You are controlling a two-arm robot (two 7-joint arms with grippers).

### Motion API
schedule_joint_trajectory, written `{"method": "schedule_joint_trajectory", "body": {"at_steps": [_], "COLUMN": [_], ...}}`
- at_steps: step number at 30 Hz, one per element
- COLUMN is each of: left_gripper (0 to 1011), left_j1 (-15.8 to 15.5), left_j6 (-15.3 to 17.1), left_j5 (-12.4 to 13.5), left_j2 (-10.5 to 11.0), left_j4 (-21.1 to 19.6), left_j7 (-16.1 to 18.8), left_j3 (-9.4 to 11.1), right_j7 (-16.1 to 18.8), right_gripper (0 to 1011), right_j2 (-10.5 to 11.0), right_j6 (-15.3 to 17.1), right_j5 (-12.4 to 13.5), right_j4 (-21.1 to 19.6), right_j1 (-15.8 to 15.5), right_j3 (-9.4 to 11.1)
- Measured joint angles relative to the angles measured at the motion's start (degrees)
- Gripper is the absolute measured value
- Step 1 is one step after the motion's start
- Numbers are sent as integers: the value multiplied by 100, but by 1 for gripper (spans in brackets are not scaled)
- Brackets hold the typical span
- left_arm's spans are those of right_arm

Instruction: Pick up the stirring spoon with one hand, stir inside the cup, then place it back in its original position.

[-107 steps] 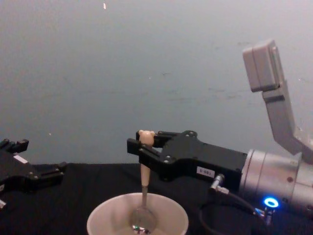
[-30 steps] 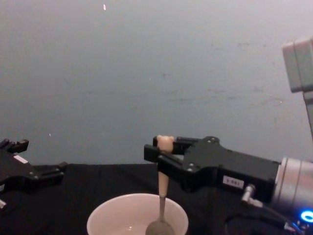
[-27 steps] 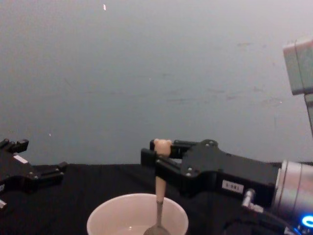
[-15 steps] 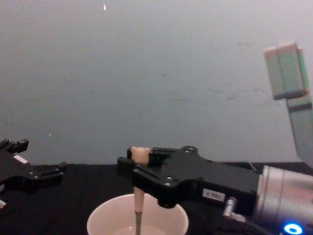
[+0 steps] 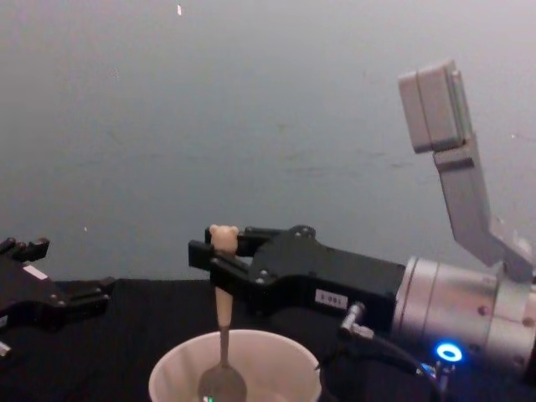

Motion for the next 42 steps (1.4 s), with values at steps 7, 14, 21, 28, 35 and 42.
{"method": "schedule_joint_trajectory", "body": {"at_steps": [7,14,21,28,35,42], "left_gripper": [1001,1001,1001,1001,1001,1001], "left_j1": [0,0,0,0,0,0], "left_j6": [0,0,0,0,0,0], "left_j5": [0,0,0,0,0,0], "left_j2": [0,0,0,0,0,0], "left_j4": [0,0,0,0,0,0], "left_j7": [0,0,0,0,0,0], "left_j3": [0,0,0,0,0,0], "right_j7": [-115,-174,-188,-169,-101,13], "right_gripper": [214,214,214,214,214,214], "right_j2": [-38,15,199,415,572,605], "right_j6": [-45,-29,54,167,295,347], "right_j5": [-80,-100,-71,41,156,243], "right_j4": [161,123,-121,-490,-840,-1032], "right_j1": [78,28,-158,-414,-659,-749], "right_j3": [96,197,307,389,376,246]}}
